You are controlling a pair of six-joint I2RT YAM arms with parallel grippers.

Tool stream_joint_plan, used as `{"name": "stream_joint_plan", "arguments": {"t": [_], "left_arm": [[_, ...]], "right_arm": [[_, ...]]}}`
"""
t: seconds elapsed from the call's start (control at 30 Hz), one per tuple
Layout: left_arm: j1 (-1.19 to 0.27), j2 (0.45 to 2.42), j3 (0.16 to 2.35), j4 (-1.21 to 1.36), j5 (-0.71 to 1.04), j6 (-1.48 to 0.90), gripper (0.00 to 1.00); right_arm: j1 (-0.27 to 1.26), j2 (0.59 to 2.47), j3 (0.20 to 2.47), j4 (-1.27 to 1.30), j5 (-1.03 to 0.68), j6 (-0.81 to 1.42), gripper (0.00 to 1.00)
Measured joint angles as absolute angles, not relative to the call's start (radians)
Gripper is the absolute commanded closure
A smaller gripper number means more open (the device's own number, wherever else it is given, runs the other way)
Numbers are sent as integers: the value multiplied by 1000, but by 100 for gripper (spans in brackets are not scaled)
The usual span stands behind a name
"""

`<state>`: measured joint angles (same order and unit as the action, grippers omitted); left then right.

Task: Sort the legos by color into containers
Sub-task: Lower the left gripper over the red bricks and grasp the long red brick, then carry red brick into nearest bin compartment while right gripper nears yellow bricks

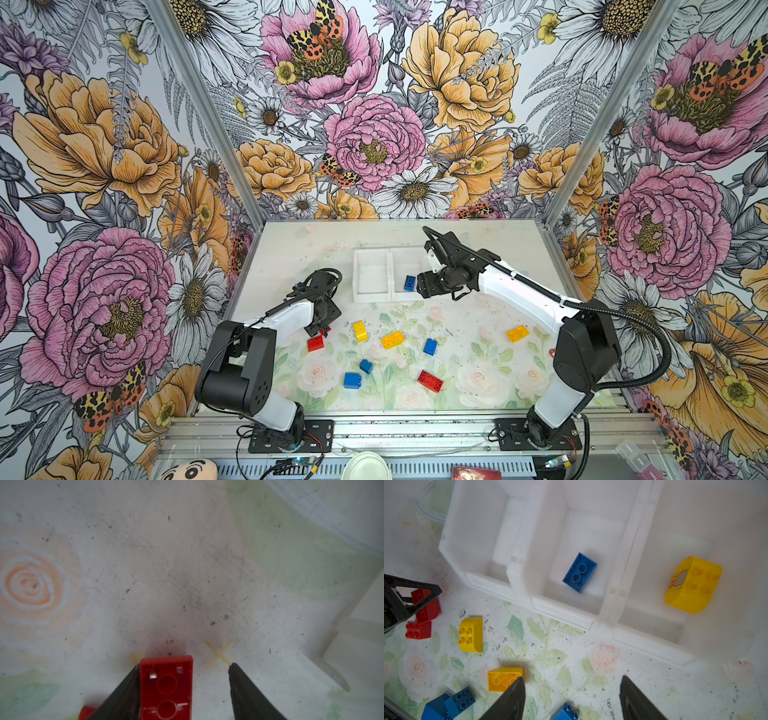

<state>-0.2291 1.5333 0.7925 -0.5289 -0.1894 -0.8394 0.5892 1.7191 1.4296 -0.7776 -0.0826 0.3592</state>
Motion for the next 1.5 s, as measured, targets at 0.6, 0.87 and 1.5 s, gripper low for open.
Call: {"name": "stream_joint_plan", "arguments": {"t": [0.6, 0.87, 1.5], "left_arm": [[-271, 1538, 793, -515, -186, -838, 79], [-359, 1425, 831, -554, -272, -828, 83], [-489, 1728, 1355, -525, -272, -554, 83]], "right_arm": [[587, 1703, 1392, -778, -75, 375, 28], [581, 1646, 1332, -774, -75, 393, 28], [530, 1470, 1184, -767, -76, 457, 18]]}}
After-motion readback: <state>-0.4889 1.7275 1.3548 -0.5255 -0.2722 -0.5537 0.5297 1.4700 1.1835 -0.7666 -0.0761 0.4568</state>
